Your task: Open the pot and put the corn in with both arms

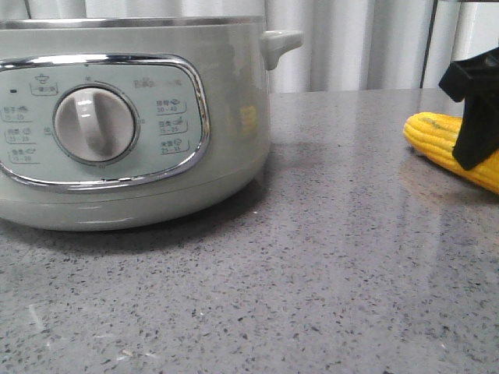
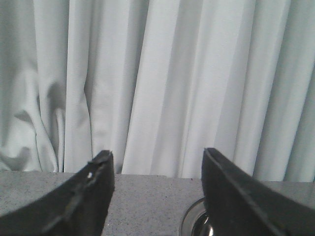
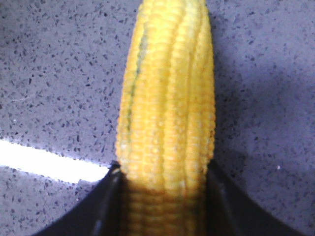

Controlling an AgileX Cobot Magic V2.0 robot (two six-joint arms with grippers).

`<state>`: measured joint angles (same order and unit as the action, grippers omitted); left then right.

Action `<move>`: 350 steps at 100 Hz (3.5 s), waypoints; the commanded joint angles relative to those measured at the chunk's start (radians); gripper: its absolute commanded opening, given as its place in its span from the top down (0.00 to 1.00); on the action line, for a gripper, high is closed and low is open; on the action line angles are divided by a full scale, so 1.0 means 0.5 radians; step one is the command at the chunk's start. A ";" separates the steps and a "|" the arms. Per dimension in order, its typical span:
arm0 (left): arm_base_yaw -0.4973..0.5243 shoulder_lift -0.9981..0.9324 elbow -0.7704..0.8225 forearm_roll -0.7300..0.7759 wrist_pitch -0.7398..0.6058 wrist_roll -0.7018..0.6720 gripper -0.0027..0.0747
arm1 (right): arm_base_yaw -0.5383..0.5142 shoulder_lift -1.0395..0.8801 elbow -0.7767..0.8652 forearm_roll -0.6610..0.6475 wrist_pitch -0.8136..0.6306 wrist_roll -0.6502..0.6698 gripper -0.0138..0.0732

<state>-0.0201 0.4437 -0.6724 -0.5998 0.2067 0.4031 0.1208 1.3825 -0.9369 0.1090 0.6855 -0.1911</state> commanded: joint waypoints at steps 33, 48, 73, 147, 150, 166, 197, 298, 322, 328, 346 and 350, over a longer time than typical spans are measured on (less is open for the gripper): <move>-0.015 0.012 -0.068 -0.035 -0.109 0.000 0.53 | 0.029 -0.327 -0.733 0.341 -0.011 -0.006 0.91; -0.015 0.015 -0.068 -0.035 -0.109 0.000 0.53 | 0.244 -0.303 -1.069 0.490 0.017 -0.028 0.91; -0.015 0.015 -0.068 -0.035 -0.109 0.000 0.53 | 0.820 -0.067 -1.239 0.486 -0.104 -0.028 0.91; -0.015 0.015 -0.068 -0.031 -0.106 0.000 0.53 | 1.004 0.331 -1.295 0.486 -0.208 -0.028 0.21; -0.015 0.015 -0.068 -0.028 -0.106 0.000 0.53 | 1.004 0.301 -1.298 0.486 -0.208 -0.028 0.22; -0.015 0.015 -0.068 -0.007 -0.033 0.000 0.53 | 1.004 0.067 -1.285 0.378 -0.196 -0.028 0.36; -0.015 0.008 -0.068 -0.004 0.414 0.000 0.86 | 1.004 -0.738 -0.597 0.121 -0.439 -0.028 0.92; -0.096 -0.265 0.313 -0.003 0.528 0.143 0.99 | 1.004 -2.484 0.744 -0.203 -0.989 -0.028 0.90; -0.092 -0.265 0.329 -0.003 0.528 0.143 0.99 | 1.004 -2.484 0.744 -0.203 -0.989 -0.028 0.90; -0.093 -0.275 0.361 0.085 0.518 0.143 0.99 | 1.004 -2.484 0.744 -0.203 -0.989 -0.028 0.90; -0.038 -0.440 0.699 0.636 0.152 0.136 0.99 | 1.004 -2.484 0.744 -0.203 -0.989 -0.028 0.90; -0.018 -0.495 0.828 0.653 0.059 0.136 0.99 | 1.004 -2.484 0.744 -0.203 -0.989 -0.028 0.90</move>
<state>-0.0488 0.2276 -0.3260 -0.3300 0.3939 0.4782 0.6223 0.1283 -0.5451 0.0149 0.2763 -0.1969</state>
